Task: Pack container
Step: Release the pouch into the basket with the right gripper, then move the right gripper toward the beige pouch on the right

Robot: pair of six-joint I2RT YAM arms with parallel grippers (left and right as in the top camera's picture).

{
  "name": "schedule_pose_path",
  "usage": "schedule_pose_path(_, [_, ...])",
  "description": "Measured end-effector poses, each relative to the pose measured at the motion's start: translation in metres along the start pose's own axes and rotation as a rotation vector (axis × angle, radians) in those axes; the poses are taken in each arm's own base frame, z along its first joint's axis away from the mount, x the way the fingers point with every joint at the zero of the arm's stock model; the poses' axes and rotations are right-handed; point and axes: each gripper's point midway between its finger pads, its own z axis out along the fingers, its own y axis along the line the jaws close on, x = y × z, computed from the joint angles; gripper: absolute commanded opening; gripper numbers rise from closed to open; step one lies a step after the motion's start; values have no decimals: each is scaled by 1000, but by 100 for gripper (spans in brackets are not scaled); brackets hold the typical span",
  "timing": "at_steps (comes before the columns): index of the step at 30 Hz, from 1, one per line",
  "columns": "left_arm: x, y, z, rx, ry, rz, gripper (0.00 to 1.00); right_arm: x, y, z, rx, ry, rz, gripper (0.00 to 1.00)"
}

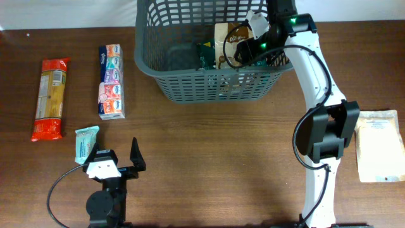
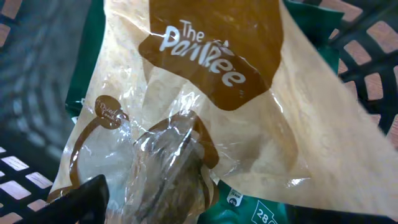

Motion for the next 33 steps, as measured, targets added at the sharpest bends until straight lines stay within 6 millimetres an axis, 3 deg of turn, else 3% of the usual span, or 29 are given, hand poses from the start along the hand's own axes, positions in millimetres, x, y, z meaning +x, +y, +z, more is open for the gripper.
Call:
schedule_pose_path(5, [0, 0, 0, 0, 0, 0, 99, -2, 2, 0, -5, -5, -4, 100])
schedule_pose_path(8, [0, 0, 0, 0, 0, 0, 99, -8, 4, -6, -4, -23, -7, 99])
schedule_pose_path(13, [0, 0, 0, 0, -1, 0, 99, -38, 7, -37, 17, -115, -38, 99])
schedule_pose_path(16, [0, 0, 0, 0, 0, 0, 99, -71, 11, -85, 54, -239, -74, 99])
schedule_pose_path(17, [0, 0, 0, 0, 0, 0, 99, -76, 12, -92, 59, -260, -82, 99])
schedule_pose_path(20, [0, 0, 0, 0, 0, 0, 99, -95, 21, -139, 86, -362, -110, 99])
schedule_pose_path(26, [0, 0, 0, 0, 0, 0, 99, -110, 28, -225, 200, -530, -143, 99])
schedule_pose_path(30, [0, 0, 0, 0, 0, 0, 99, -101, -8, -289, 448, -596, -69, 99])
schedule_pose_path(33, [0, 0, 0, 0, 0, 0, 99, -73, -46, -339, 642, -593, 25, 99])
